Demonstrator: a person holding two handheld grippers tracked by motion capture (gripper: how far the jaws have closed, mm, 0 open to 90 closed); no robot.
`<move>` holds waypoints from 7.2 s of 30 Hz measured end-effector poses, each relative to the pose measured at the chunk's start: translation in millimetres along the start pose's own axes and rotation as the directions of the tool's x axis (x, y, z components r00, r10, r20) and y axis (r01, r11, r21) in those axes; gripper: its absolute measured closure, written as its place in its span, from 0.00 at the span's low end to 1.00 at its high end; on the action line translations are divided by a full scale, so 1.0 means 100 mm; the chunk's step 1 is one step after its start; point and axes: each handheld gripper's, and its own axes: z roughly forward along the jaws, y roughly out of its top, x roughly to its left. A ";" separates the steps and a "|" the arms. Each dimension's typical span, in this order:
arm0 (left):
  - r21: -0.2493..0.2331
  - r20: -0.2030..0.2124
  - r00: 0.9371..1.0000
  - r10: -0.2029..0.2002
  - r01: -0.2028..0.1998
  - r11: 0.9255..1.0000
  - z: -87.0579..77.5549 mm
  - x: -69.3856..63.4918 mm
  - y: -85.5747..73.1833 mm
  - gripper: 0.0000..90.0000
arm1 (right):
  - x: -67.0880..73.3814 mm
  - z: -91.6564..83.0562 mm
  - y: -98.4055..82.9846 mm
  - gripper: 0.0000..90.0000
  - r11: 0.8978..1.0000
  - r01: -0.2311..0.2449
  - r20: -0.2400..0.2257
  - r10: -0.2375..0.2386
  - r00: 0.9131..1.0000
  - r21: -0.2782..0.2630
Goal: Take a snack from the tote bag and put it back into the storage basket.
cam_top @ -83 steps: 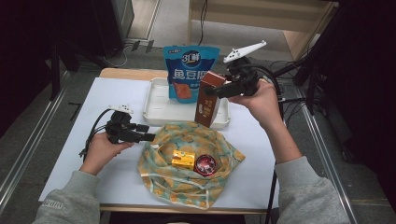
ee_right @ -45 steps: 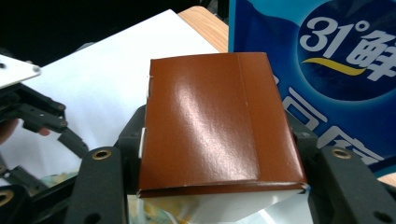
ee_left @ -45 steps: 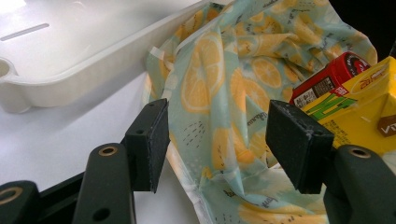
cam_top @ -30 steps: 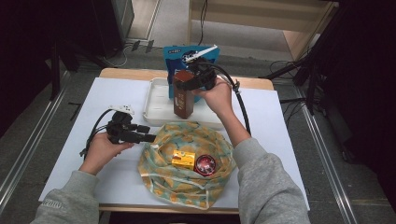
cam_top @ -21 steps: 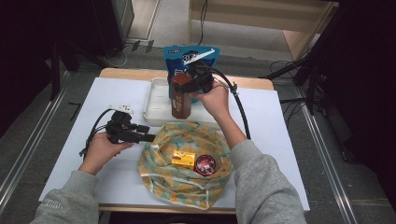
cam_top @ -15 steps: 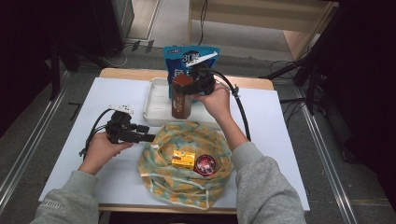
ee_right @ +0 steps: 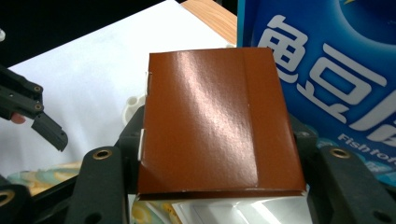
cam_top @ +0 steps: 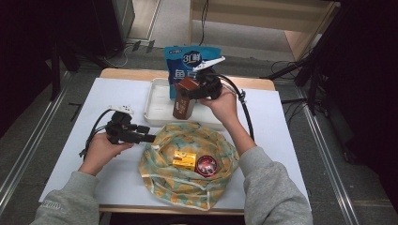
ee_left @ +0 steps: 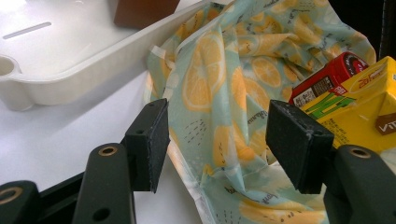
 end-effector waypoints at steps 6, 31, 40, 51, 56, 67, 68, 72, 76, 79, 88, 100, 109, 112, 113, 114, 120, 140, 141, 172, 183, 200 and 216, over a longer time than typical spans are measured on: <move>0.002 0.000 1.000 0.001 -0.001 1.000 0.00 0.00 0.00 0.45 | -0.01 -0.07 -0.07 0.48 1.000 0.003 -0.005 -0.003 1.000 0.000; 0.001 0.001 1.000 0.001 -0.001 1.000 0.01 0.00 0.00 0.45 | -0.15 -0.42 -0.64 0.49 1.000 -0.026 -0.013 0.025 1.000 -0.017; 0.007 -0.004 1.000 0.003 -0.003 1.000 0.02 0.00 0.00 0.45 | -0.19 -0.36 -0.80 0.49 0.999 -0.043 -0.040 0.044 0.998 0.016; 0.004 -0.003 1.000 0.005 -0.005 1.000 0.01 0.00 0.00 0.45 | -0.16 -0.04 -0.92 0.48 0.998 -0.021 -0.079 0.026 0.997 0.066; 0.004 -0.003 1.000 0.005 -0.005 1.000 0.01 -0.01 0.00 0.45 | -0.15 0.03 -0.93 0.48 0.998 -0.004 -0.084 0.009 0.996 0.061; 0.009 0.000 1.000 0.009 -0.009 1.000 0.02 -0.01 0.00 0.45 | -0.22 0.15 -0.99 0.47 0.998 -0.015 -0.102 0.021 0.995 0.055; 0.009 0.000 1.000 0.010 -0.010 1.000 0.03 -0.01 0.00 0.45 | -0.24 0.16 -1.00 0.47 0.998 -0.017 -0.106 0.023 0.994 0.054; 0.011 -0.002 1.000 0.012 -0.012 1.000 0.03 -0.01 0.00 0.45 | -0.32 0.21 -1.02 0.47 0.996 -0.053 -0.128 0.061 0.990 0.064; 0.011 -0.002 1.000 0.010 -0.010 1.000 0.03 -0.01 -0.01 0.45 | -0.35 0.23 -1.05 0.46 0.997 -0.052 -0.123 0.058 0.991 0.058; 0.009 0.000 1.000 0.011 -0.011 1.000 0.03 -0.01 0.00 0.45 | -0.37 0.25 -1.06 0.46 0.997 -0.053 -0.109 0.059 0.992 0.053; 0.016 -0.001 1.000 0.011 -0.011 1.000 0.04 -0.01 0.00 0.45 | -0.42 0.30 -1.06 0.46 0.998 -0.050 -0.079 0.053 0.995 0.043; 0.017 -0.002 1.000 0.012 -0.012 1.000 0.04 -0.01 -0.01 0.45 | -0.45 0.35 -1.06 0.44 0.997 -0.066 -0.060 0.068 0.996 0.041; 0.013 0.000 1.000 0.009 -0.009 1.000 0.04 -0.01 -0.01 0.45 | -0.47 0.34 -1.08 0.39 0.996 -0.074 -0.067 0.077 0.995 0.043; 0.016 -0.002 1.000 0.012 -0.012 1.000 0.04 -0.01 -0.01 0.45 | -0.48 0.32 -1.08 0.36 0.996 -0.080 -0.071 0.083 0.994 0.043; 0.016 -0.002 1.000 0.012 -0.012 1.000 0.04 -0.01 -0.01 0.45 | -0.49 0.31 -1.08 0.35 0.996 -0.081 -0.064 0.084 0.994 0.045; 0.016 -0.002 1.000 0.012 -0.012 1.000 0.04 -0.01 -0.01 0.45 | -0.50 0.31 -1.08 0.34 0.996 -0.079 -0.057 0.081 0.995 0.049; 0.011 0.002 1.000 0.009 -0.009 1.000 0.04 -0.01 -0.01 0.46 | -0.53 0.25 -1.10 0.31 0.994 -0.091 -0.050 0.094 0.994 0.059; 0.013 0.002 1.000 0.013 -0.013 1.000 0.03 -0.02 -0.01 0.46 | -0.32 0.04 -0.91 0.39 1.000 -0.025 -0.030 0.025 0.999 0.005; 0.010 0.002 1.000 0.012 -0.012 1.000 0.03 -0.02 -0.01 0.46 | -0.30 0.05 -0.90 0.39 1.000 -0.030 -0.033 0.030 0.999 0.010; 0.009 0.003 1.000 0.014 -0.014 1.000 0.03 -0.02 -0.01 0.46 | 0.01 0.47 -0.79 0.99 0.996 -0.008 -0.047 0.012 0.999 0.085; 0.009 0.006 1.000 0.015 -0.015 1.000 0.03 -0.02 -0.01 0.46 | -0.08 0.61 -0.81 0.99 0.991 -0.056 -0.007 0.057 0.998 0.123; 0.009 0.010 1.000 0.015 -0.015 1.000 0.03 -0.01 -0.01 0.46 | -0.21 0.70 -0.74 0.99 0.987 -0.096 0.052 0.090 0.995 0.125; 0.010 0.019 1.000 0.012 -0.012 1.000 0.04 -0.01 -0.01 0.46 | -0.37 0.77 -0.73 1.00 0.984 -0.131 0.086 0.121 0.989 0.119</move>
